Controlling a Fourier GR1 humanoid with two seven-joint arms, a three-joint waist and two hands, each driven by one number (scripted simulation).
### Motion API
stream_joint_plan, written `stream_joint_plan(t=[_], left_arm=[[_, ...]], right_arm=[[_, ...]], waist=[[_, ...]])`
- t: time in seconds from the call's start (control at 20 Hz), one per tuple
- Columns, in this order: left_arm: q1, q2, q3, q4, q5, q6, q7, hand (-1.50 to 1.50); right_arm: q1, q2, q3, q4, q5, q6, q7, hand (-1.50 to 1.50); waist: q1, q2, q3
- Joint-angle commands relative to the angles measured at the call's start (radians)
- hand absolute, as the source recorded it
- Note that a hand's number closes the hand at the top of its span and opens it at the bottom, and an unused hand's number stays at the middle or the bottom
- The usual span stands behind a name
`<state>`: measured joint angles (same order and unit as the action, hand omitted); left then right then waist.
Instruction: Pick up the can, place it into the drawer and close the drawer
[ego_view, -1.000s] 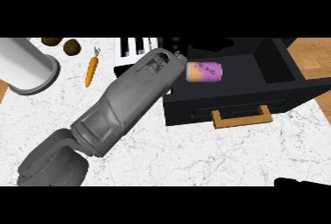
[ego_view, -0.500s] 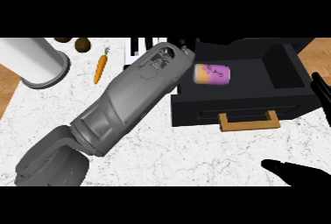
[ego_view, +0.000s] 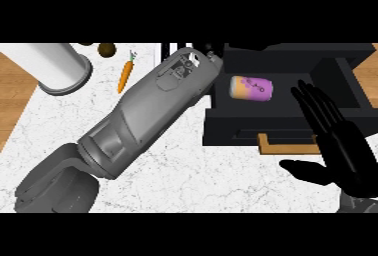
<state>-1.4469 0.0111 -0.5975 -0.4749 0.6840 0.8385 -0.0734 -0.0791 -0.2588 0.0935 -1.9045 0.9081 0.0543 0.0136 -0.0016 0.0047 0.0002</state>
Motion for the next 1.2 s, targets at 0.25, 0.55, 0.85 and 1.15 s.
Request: stream_joint_plan(t=[0.25, 0.55, 0.85, 1.15], left_arm=[[0.057, 0.133, -0.017, -0.161, -0.065, -0.016, 0.138, -1.50], [0.147, 0.225, -0.030, -0.306, -0.101, -0.027, 0.187, -1.50], [0.166, 0.312, -0.036, -0.411, -0.121, -0.030, 0.284, -1.50], [0.238, 0.353, -0.042, -0.525, -0.131, -0.029, 0.334, -1.50]], right_arm=[[-0.050, 0.081, 0.009, 0.334, 0.139, -0.264, -0.090, -1.50], [-0.214, 0.100, -0.060, 0.603, 0.153, -0.338, -0.104, -1.50], [-0.290, 0.113, -0.083, 0.778, 0.214, -0.436, -0.118, -1.50], [-0.441, 0.115, -0.124, 0.985, 0.279, -0.542, -0.117, -1.50]], waist=[[0.025, -0.009, 0.000], [0.043, -0.008, 0.000], [0.046, -0.005, 0.001], [0.060, -0.002, 0.001]])
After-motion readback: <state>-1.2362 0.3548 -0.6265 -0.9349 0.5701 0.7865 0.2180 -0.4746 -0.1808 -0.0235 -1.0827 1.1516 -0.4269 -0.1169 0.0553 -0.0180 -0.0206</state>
